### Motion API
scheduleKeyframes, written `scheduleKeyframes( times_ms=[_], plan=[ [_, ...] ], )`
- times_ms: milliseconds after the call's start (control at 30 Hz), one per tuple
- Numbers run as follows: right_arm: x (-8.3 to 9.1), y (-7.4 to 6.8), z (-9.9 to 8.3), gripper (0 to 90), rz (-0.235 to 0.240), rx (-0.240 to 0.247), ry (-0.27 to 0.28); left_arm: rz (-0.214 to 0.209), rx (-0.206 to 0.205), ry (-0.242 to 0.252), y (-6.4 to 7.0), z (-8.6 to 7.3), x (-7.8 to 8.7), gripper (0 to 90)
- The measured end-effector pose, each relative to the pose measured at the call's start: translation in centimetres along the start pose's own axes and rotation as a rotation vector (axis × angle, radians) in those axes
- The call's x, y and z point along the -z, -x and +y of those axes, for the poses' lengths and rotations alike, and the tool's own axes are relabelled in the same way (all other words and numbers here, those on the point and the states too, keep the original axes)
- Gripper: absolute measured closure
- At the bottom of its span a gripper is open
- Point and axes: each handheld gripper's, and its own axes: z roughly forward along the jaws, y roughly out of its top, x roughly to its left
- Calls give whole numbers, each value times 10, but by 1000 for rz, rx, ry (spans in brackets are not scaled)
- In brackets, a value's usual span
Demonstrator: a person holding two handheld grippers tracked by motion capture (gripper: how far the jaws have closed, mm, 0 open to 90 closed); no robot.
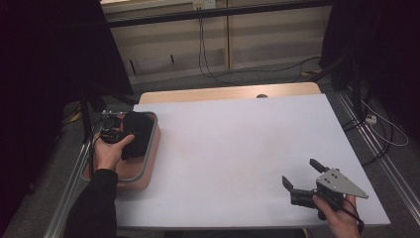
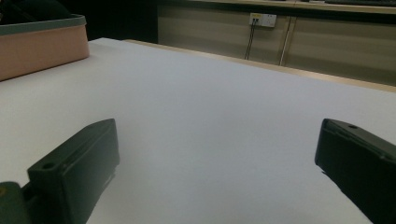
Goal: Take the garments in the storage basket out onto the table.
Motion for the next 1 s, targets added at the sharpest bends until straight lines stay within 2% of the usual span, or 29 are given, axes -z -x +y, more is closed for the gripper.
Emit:
scheduleKeyframes(
  times_ms=[67,200,333,367,400,433,533,567,600,633,700,800,867,1000],
  plan=[
    [0,-1,0,0,-1,2,0,4,8,44,1,-3,5,539],
    [-1,-1,0,0,1,2,-1,15,-7,72,2,-6,10,538],
    [-1,-2,0,0,4,4,-3,18,-4,128,0,-12,16,537],
    [-1,-2,0,0,4,5,-2,19,-1,162,-1,-14,18,537],
    [-1,-2,0,0,4,5,-2,19,-1,162,-1,-14,18,537],
    [-1,-2,0,0,5,5,-1,20,-7,197,0,-16,20,536],
    [-1,-2,0,0,5,6,0,21,-16,213,2,-17,22,536],
    [0,-1,0,0,4,6,0,21,-24,242,4,-17,25,535],
    [0,-1,0,0,4,6,0,21,-24,242,4,-17,25,534],
    [0,-1,0,0,1,5,1,38,-45,263,6,-17,28,534],
    [0,-1,0,0,3,7,-1,43,-52,279,6,-18,29,533],
    [0,-2,0,0,5,11,2,35,-67,329,8,-19,30,531],
    [0,-1,0,0,4,11,3,44,-82,350,10,-19,30,530],
    [0,-1,1,0,4,10,3,27,-83,393,9,-21,31,530]
  ],
)
